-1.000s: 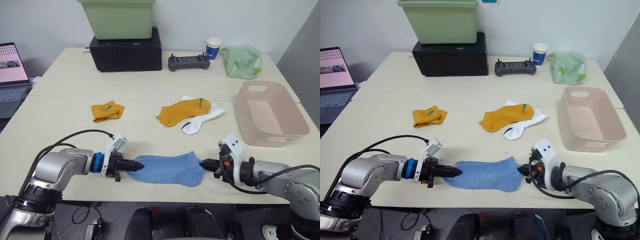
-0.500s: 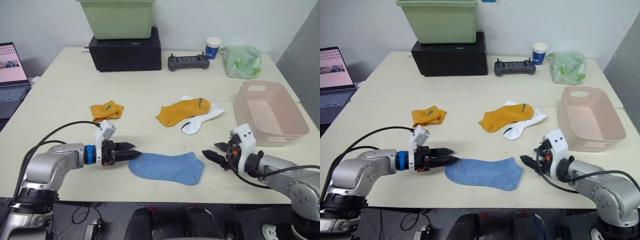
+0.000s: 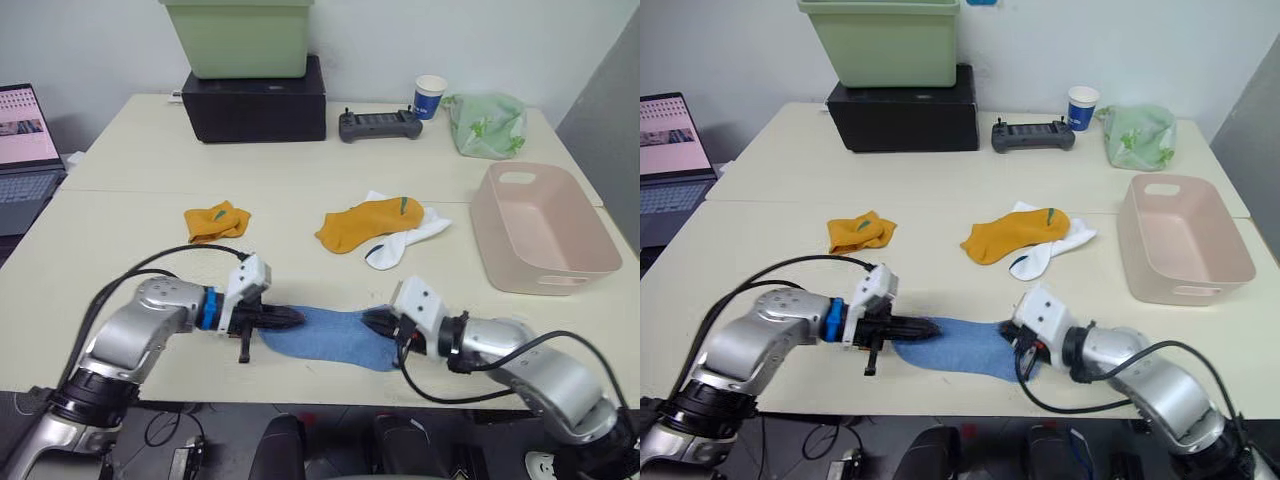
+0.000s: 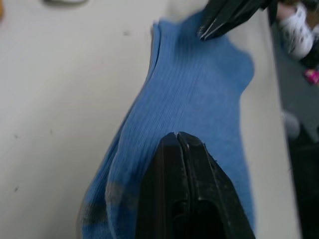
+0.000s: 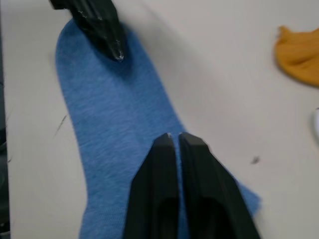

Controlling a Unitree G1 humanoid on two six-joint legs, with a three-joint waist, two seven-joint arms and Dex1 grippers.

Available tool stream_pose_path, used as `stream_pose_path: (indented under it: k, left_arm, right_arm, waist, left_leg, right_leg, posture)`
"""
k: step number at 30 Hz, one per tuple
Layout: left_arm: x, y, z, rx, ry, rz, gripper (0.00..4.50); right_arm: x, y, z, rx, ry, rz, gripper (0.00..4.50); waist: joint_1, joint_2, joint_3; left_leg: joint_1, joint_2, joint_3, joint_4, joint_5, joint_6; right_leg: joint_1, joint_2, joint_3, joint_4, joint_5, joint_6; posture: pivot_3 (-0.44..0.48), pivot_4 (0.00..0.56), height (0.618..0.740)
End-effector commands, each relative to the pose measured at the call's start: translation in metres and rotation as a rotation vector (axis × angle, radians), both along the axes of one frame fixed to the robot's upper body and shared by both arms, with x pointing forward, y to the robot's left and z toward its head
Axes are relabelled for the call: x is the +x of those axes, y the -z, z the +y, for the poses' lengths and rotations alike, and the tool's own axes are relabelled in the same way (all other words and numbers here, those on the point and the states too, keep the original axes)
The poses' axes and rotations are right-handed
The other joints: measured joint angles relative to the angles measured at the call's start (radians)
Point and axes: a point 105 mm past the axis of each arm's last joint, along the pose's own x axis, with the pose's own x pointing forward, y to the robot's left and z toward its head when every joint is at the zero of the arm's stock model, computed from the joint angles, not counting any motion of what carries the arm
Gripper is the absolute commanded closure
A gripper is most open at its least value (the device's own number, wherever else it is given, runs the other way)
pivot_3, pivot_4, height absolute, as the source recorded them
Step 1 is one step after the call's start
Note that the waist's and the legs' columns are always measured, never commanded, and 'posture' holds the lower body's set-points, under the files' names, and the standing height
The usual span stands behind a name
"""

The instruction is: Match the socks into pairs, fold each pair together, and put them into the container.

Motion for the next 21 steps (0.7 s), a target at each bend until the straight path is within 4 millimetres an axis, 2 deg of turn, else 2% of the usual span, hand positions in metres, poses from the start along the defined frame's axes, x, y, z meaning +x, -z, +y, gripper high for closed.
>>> stream_pose_path:
  k: [1,3,9,11,13,15,17,21]
  left_arm:
    - [0.0,0.016,0.011,0.06,-0.014,0.002,4.5]
    - [-0.002,0.021,0.014,0.047,-0.054,0.048,4.5]
    - [-0.013,0.03,0.019,0.069,-0.043,0.064,4.5]
    - [-0.015,0.026,0.018,0.046,-0.03,0.044,4.5]
    - [-0.017,0.014,0.012,-0.015,0.0,0.017,4.5]
    - [-0.016,-0.001,0.004,-0.038,0.057,-0.036,4.5]
    - [-0.014,-0.01,-0.001,-0.022,0.117,-0.098,4.5]
    - [-0.005,-0.028,-0.024,-0.064,0.146,-0.16,4.5]
  right_arm:
    - [-0.001,0.008,-0.003,-0.03,-0.005,-0.049,4.47]
    - [-0.001,0.017,-0.012,-0.051,0.031,-0.038,4.47]
    - [0.004,0.023,-0.048,-0.051,0.178,0.007,4.47]
    - [0.004,0.012,-0.058,-0.038,0.189,-0.062,4.47]
    - [0.003,-0.011,-0.053,0.007,0.152,-0.158,4.47]
    - [-0.002,-0.03,-0.04,0.041,0.085,-0.212,4.47]
    - [-0.004,-0.041,-0.031,0.069,0.05,-0.235,4.47]
    - [0.006,-0.042,-0.01,0.089,0.027,-0.233,4.47]
  waist:
    - [0.0,0.0,0.0]
    - [0.0,0.001,-0.001]
    - [-0.001,0.0,-0.005]
    - [-0.001,0.001,-0.006]
    - [-0.003,0.001,-0.006]
    - [-0.005,0.001,-0.006]
    - [-0.005,0.001,-0.005]
    - [0.0,0.0,-0.005]
  left_leg:
    - [0.0,0.0,0.0,0.0,0.0,0.0]
    - [0.0,0.0,0.0,0.0,0.0,0.0]
    - [0.003,0.001,0.0,0.0,0.0,0.0]
    - [0.004,0.001,0.0,0.0,0.0,0.0]
    - [0.005,0.001,0.0,0.0,0.0,0.0]
    - [0.005,0.001,0.0,-0.001,0.0,0.0]
    - [0.004,0.001,0.0,0.0,0.0,0.0]
    - [0.003,0.0,0.0,0.0,0.0,0.0]
  right_leg:
    - [0.0,0.0,0.0,0.0,0.0,0.0]
    - [0.0,0.0,0.0,0.0,0.0,0.0]
    - [0.003,0.0,0.0,0.0,-0.001,0.002]
    - [0.004,0.0,0.0,0.0,-0.001,0.002]
    - [0.005,0.0,0.001,0.0,-0.001,0.002]
    - [0.004,0.0,0.001,0.0,-0.002,0.003]
    - [0.004,0.001,0.001,0.001,-0.002,0.003]
    - [0.004,0.001,-0.001,0.0,-0.001,0.002]
  posture:
    - [0.0,0.15,0.735]
    - [0.0,0.15,0.735]
    - [0.0,0.15,0.735]
    - [0.0,0.15,0.735]
    - [0.0,0.15,0.735]
    - [0.0,0.15,0.735]
    - [0.0,0.15,0.735]
    - [0.0,0.15,0.735]
